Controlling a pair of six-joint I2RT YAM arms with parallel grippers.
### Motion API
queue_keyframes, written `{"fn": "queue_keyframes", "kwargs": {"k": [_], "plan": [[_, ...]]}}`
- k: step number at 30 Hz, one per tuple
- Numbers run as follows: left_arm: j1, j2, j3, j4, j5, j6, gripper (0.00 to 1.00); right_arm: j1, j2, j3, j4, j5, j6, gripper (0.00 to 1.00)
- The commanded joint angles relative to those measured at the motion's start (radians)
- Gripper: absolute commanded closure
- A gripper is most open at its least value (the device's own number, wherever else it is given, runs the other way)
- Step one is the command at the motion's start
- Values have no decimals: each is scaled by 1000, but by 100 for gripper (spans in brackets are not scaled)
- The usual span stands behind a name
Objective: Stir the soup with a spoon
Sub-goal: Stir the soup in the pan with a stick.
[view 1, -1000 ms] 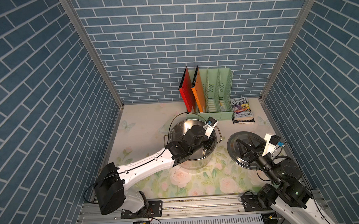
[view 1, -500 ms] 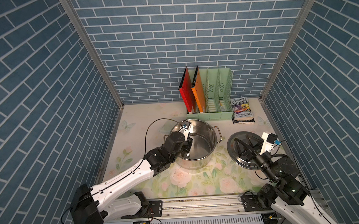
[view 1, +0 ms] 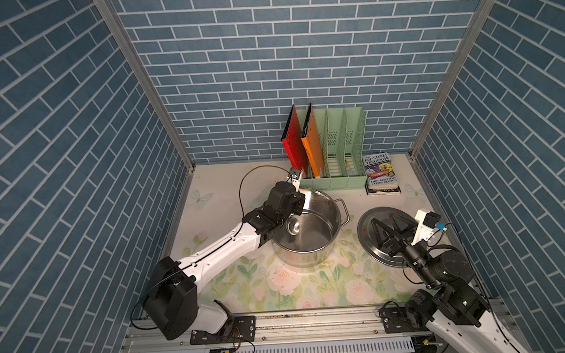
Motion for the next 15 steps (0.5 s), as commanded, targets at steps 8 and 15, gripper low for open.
{"fn": "queue_keyframes", "kwargs": {"k": [8,15], "plan": [[-147,109,147,94,135,33,100,3,-24,24,-30,18,-1,4],[-245,45,82,37,103,31,100,2,-24,26,-32,18,-5,4]]}}
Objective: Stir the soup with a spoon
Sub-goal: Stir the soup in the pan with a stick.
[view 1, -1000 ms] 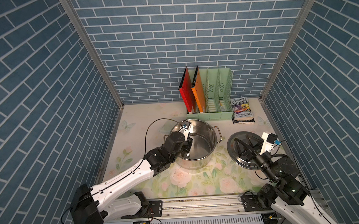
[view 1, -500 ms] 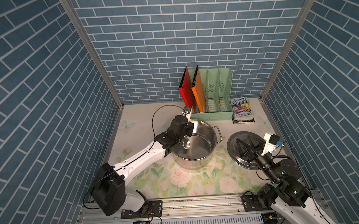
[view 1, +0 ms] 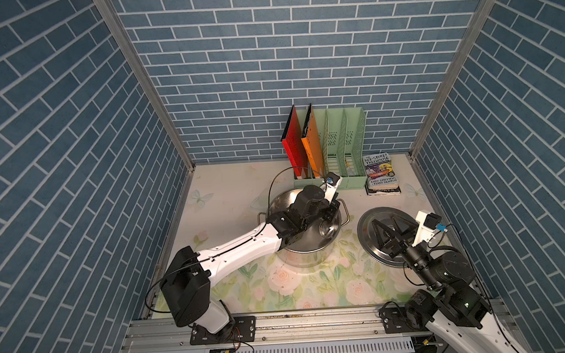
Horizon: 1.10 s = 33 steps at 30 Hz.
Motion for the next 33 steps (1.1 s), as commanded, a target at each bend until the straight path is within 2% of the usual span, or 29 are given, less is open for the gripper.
{"fn": "queue_keyframes", "kwargs": {"k": [1,7,10,18,25,33], "plan": [[-32,-67,-49,-33,-20,-4,100,4,-13,23,6,13,-5,4],[-58,-234,-194,-111,-94,-68,100,2,-4,15,23,11,-2,4],[-56,-315,-264,-157,-166,-87,100,2,7,11,35,3,-1,4],[43,-405,-331,-218,-220,-113,100,3,47,16,68,-15,2,4],[154,-385,-307,-191,-212,-102,100,4,41,15,62,-10,2,4],[205,-217,-189,-85,-143,-52,100,3,35,19,54,-12,2,4]]}}
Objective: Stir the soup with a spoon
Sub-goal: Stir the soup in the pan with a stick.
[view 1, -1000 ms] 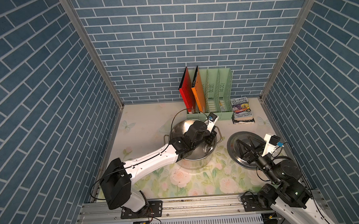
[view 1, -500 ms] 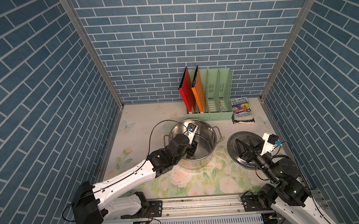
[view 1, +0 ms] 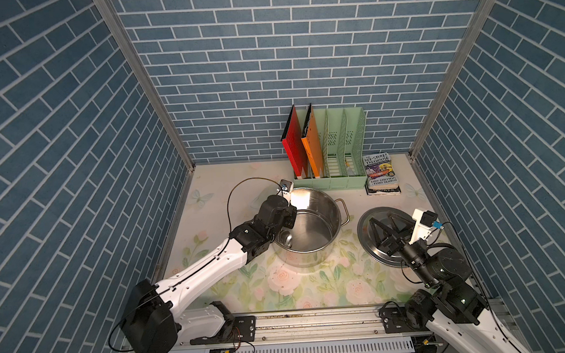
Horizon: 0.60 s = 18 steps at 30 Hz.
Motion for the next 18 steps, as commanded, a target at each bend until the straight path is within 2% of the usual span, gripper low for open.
{"fn": "queue_keyframes", "kwargs": {"k": [1,6,11,18], "plan": [[8,65,76,86,49,32,100,3,-13,19,20,-3,1,4],[3,163,172,137,126,45,100,3,-30,19,8,6,1,4],[-37,213,211,185,188,74,100,3,-30,23,4,5,1,4],[-127,205,200,198,223,124,100,2,-35,31,-4,7,-2,4]]}}
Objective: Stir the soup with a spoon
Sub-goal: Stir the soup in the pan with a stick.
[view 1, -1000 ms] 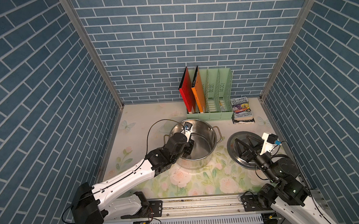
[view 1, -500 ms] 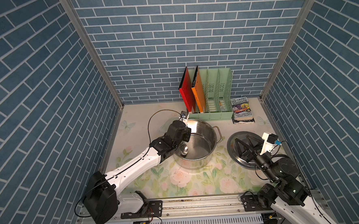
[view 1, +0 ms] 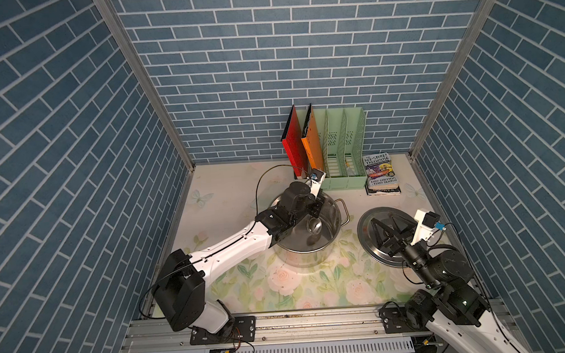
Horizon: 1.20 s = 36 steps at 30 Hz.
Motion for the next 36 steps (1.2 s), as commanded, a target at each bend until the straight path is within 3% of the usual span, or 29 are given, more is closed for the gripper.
{"fn": "queue_keyframes", "kwargs": {"k": [1,9,15,19,28,32,36], "plan": [[-39,-24,0,36,32,38,100,2,-16,30,-5,5,-1,4],[-149,-129,-87,-10,-12,75,100,1,-11,31,-1,5,-1,4],[-158,-250,-192,-89,-90,32,100,3,-5,29,6,3,0,4],[-152,-337,-267,-169,-200,1,100,3,5,27,14,3,0,4],[41,-360,-293,-139,-226,-27,100,3,28,17,47,-12,3,5],[109,-269,-223,-63,-187,-23,100,3,22,19,42,-12,5,5],[121,-136,-112,-9,-132,-5,100,3,11,27,23,-9,5,5]]}}
